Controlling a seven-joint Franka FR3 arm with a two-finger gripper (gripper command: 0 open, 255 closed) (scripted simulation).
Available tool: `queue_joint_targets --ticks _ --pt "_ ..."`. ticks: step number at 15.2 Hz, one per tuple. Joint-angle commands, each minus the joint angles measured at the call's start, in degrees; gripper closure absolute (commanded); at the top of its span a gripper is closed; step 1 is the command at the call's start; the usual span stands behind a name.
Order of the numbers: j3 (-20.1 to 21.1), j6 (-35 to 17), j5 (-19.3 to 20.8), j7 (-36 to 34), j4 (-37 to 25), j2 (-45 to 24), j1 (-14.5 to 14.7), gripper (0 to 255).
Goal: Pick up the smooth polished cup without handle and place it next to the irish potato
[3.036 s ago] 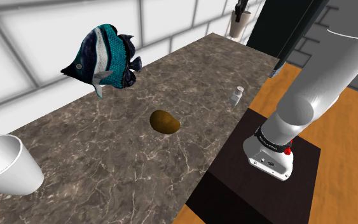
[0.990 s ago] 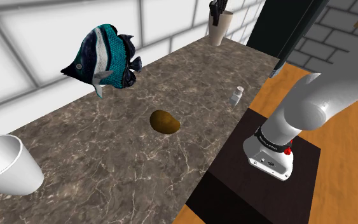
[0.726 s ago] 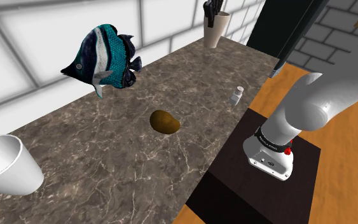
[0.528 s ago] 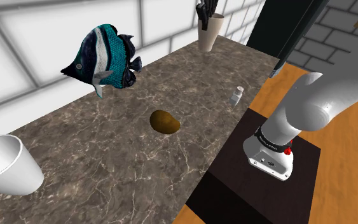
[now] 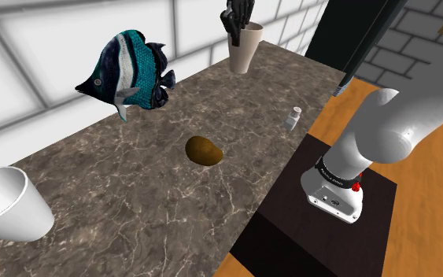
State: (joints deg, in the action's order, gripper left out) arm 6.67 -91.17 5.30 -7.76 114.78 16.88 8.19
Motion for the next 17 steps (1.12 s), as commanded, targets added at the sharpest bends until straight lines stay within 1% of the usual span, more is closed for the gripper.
queue_joint_targets --ticks 1,9,13,17 --pt "1.9 0.5 -0.8 -2.9 -1.3 -1.1 1.1 255" --pt "9.0 2.3 -2.4 -14.2 -8.7 -7.8 5.3 255" --pt "12.4 3.4 -2.3 -20.0 -14.2 -12.7 7.6 255" --pt "15.5 5.0 -1.2 -25.9 -20.9 -18.6 10.3 255"
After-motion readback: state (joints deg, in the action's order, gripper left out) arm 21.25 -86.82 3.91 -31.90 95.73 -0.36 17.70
